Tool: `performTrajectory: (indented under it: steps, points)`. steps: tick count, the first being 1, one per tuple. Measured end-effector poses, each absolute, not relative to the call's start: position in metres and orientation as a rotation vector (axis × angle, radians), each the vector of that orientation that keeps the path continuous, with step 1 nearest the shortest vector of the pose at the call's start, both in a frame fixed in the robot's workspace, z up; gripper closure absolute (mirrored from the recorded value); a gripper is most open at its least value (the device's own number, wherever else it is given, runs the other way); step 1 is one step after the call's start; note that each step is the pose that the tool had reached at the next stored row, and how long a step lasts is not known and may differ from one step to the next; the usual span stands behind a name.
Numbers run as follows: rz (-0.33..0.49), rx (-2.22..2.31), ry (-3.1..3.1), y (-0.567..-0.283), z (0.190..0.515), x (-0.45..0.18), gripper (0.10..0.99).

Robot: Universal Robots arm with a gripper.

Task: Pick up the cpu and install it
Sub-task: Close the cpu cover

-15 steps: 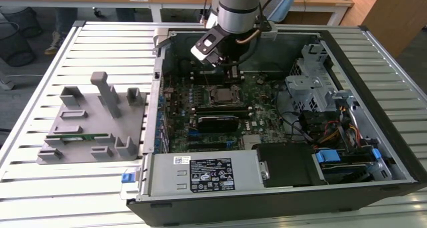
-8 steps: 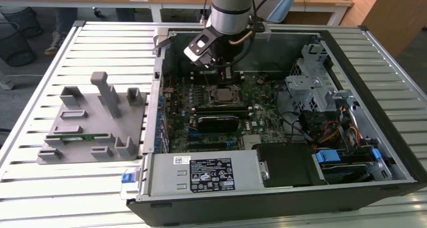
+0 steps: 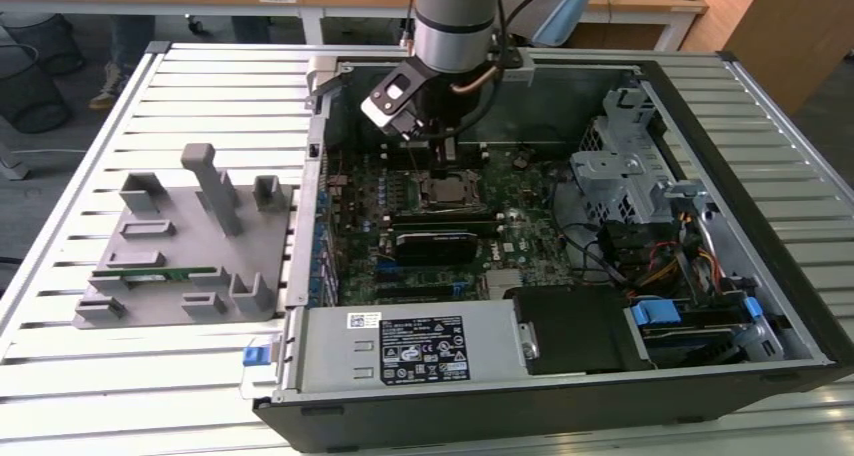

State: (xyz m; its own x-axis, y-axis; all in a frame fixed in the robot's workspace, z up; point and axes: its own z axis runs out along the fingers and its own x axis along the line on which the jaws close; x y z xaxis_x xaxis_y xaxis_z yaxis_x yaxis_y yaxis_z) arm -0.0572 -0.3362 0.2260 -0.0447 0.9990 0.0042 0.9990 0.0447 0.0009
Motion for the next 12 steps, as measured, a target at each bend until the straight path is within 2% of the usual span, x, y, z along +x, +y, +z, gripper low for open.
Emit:
performTrajectory:
  steps: [12]
  points:
    - [-0.006, -2.170, -2.269, -0.3362, 0.2173, -0.0601, 0.980]
